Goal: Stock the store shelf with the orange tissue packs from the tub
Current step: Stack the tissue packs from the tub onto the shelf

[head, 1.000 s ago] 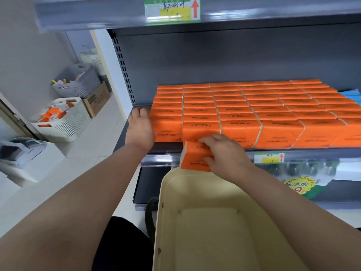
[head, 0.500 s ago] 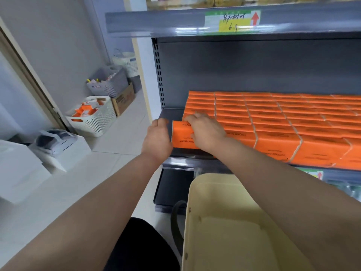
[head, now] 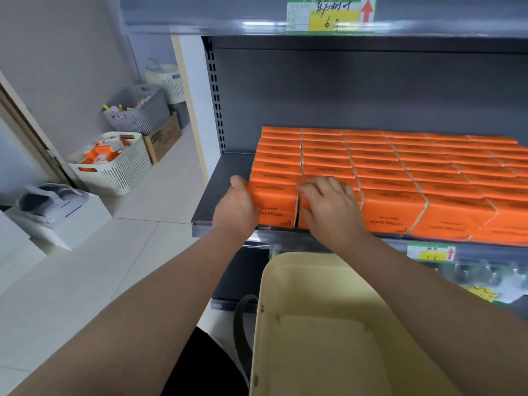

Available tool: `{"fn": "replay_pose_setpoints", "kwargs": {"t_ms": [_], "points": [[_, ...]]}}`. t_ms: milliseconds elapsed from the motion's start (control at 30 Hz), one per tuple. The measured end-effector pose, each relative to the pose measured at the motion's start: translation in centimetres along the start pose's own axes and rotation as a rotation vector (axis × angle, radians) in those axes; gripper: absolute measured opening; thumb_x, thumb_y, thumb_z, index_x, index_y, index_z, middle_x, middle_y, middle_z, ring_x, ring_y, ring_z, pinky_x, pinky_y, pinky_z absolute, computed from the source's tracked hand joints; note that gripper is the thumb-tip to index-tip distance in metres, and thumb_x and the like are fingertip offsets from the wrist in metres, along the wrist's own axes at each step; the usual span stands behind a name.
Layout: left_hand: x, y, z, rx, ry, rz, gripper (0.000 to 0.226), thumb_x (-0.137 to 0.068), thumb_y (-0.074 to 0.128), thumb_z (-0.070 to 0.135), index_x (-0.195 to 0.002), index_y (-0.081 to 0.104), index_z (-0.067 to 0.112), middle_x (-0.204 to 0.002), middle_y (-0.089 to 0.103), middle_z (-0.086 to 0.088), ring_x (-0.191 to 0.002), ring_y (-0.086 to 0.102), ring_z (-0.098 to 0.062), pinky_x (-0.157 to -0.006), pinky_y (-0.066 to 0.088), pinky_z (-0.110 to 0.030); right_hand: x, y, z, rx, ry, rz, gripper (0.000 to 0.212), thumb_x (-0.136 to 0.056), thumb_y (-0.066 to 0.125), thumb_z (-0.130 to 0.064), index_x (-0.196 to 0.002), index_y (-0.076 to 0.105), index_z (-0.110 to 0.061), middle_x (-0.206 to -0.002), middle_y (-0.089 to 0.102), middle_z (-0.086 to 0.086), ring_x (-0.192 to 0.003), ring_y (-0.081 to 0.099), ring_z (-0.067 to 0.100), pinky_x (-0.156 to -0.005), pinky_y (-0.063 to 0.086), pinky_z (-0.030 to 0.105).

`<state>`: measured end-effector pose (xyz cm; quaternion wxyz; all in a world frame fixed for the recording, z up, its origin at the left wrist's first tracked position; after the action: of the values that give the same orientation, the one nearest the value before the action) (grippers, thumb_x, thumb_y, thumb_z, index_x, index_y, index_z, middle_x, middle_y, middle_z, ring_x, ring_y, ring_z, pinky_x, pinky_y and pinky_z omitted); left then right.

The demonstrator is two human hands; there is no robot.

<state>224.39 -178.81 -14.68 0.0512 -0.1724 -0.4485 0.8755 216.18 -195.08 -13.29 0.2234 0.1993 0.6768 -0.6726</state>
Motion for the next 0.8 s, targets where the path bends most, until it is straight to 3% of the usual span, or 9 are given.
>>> {"fn": "replay_pose_setpoints", "kwargs": {"t_ms": [100,233,433,600,800], "points": [[-0.4,0.7,0.5,-0.02,-0.034,0.03,0.031,-0.086,0.059,0.009,-0.105,0.034,0.009,-0.079,0.052,-0.003,-0.065,0.052,-0.024,-0.057,0.039,-0.033,1.3,0.0,1.2,0.07,0.046,-0.026,0.051,-0.067,0.077,-0.013,-0.116,0.063,-0.017,-0.11,0.062,0.002,-0.101,0.057,0.025,-0.081,0.044,0.041],[-0.9,0.8,0.7,-0.053,-0.066,0.048,0.033,-0.083,0.06,0.013,-0.102,0.033,0.01,-0.087,0.055,-0.008,-0.068,0.055,-0.028,-0.056,0.042,-0.036,1.8,0.4,1.5,0.086,0.056,-0.111,0.062,-0.071,0.074,-0.015,-0.129,0.054,-0.018,-0.123,0.058,0.001,-0.111,0.054,0.024,-0.092,0.041,0.045],[-0.4,1.2,0.7,0.008,-0.097,0.024,0.046,-0.077,0.068,0.023,-0.098,0.028,0.016,-0.098,0.048,-0.006,-0.07,0.054,-0.023,-0.054,0.038,-0.032,1.7,0.7,1.5,0.072,0.082,-0.124,0.062,-0.07,0.074,-0.012,-0.127,0.053,-0.021,-0.122,0.057,0.0,-0.11,0.053,0.024,-0.093,0.039,0.044],[-0.4,1.5,1.4,0.001,-0.12,-0.004,0.069,-0.067,0.081,0.041,-0.101,0.026,0.017,-0.099,0.048,-0.004,-0.077,0.058,-0.026,-0.064,0.049,-0.038,1.7,1.0,1.5,0.058,0.083,-0.147,0.066,-0.07,0.074,-0.01,-0.131,0.05,-0.018,-0.128,0.053,0.001,-0.118,0.049,0.024,-0.102,0.034,0.043],[-0.3,1.8,1.6,0.018,-0.12,0.019,0.069,-0.066,0.082,0.041,-0.099,0.026,0.017,-0.102,0.048,-0.005,-0.079,0.061,-0.028,-0.065,0.052,-0.039,1.8,0.9,1.7,0.045,0.085,-0.2,0.07,-0.075,0.07,-0.009,-0.138,0.042,-0.019,-0.136,0.047,0.001,-0.127,0.042,0.023,-0.111,0.027,0.044]]}}
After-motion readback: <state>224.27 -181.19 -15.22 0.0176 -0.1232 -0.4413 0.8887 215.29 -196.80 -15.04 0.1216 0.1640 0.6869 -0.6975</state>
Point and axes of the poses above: each hand's wrist, its own x-axis away from the middle knuckle, its own y-axis out of the palm, z = x × y, the point moved 3 cm from there along -x, towards the middle knuckle
